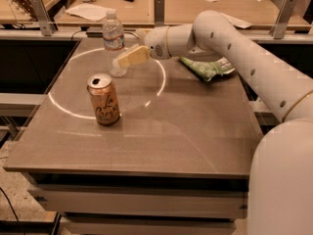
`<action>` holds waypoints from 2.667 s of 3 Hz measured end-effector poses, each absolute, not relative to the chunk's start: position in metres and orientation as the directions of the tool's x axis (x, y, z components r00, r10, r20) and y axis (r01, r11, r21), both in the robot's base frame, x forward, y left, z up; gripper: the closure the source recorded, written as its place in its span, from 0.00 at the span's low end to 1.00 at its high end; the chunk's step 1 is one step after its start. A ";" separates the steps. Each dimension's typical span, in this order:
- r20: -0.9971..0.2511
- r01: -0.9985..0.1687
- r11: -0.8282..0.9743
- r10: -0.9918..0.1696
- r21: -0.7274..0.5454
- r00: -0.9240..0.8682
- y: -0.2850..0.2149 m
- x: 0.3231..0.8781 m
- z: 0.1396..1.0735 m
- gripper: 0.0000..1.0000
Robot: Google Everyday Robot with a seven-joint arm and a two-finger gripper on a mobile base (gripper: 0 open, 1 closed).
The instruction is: Knock water bottle over
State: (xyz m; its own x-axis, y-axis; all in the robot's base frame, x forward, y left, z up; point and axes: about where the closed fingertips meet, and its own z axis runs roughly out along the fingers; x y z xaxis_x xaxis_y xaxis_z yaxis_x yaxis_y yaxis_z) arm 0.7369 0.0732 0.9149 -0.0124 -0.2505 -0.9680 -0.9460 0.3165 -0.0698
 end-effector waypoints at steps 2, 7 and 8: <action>-0.972 -0.938 0.329 -0.233 -0.110 0.032 0.119 0.738 0.927 0.00; -0.913 -0.914 0.082 -0.134 -0.397 0.384 0.090 0.730 1.010 1.00; -0.813 -0.845 -0.029 -0.257 -0.535 0.523 0.040 0.705 1.009 1.00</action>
Offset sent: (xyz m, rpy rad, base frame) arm -0.0003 0.0680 0.0218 0.0298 -0.0753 -0.0188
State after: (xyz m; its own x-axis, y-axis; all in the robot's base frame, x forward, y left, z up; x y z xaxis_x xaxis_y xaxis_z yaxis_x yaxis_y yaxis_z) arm 0.7050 0.0400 1.0091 0.5231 -0.2569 -0.8126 -0.8446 -0.0290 -0.5346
